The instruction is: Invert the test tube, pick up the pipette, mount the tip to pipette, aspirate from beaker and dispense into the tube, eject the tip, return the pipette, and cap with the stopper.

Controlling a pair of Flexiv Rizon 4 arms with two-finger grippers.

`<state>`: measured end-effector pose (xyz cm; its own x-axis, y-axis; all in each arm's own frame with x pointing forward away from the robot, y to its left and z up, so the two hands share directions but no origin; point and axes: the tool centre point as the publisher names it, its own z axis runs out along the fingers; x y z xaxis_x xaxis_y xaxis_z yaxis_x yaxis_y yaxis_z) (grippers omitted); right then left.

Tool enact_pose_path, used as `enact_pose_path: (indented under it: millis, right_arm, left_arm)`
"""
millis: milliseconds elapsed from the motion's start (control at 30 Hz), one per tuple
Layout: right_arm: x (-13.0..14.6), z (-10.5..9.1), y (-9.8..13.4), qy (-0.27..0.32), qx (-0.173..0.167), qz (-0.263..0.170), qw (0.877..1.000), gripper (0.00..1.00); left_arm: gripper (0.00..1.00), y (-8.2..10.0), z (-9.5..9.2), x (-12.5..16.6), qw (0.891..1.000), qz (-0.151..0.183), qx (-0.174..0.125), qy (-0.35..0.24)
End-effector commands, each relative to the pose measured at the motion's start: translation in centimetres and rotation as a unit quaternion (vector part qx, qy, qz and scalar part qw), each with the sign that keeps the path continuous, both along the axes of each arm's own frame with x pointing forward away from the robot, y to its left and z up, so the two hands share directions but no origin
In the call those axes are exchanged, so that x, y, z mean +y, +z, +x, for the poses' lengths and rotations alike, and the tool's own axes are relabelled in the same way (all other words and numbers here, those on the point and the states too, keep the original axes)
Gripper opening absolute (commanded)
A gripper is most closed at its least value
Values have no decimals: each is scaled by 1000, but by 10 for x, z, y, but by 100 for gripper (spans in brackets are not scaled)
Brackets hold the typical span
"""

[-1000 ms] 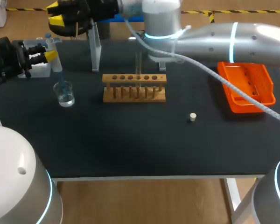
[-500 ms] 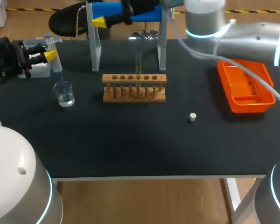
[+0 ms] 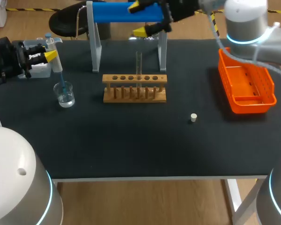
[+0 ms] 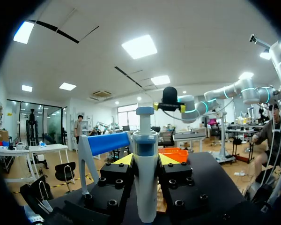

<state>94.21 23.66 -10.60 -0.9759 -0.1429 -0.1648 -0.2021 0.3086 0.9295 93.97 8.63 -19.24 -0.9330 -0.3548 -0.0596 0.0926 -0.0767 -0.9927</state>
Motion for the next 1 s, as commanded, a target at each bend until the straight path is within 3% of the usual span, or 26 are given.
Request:
enact_pose_path:
  millis: [33, 400, 1000]
  right_arm:
    - [-42, 1, -10, -7, 3, 4, 1000, 100]
    - [-66, 12, -72, -25, 18, -2, 1000, 100]
    - [-54, 16, -154, -45, 50, -20, 998, 100]
  left_arm:
    - [0, 0, 1, 1, 1000, -1, 0, -2]
    - [0, 0, 1, 1, 1000, -1, 0, -2]
    - [0, 0, 1, 1, 1000, -1, 0, -2]
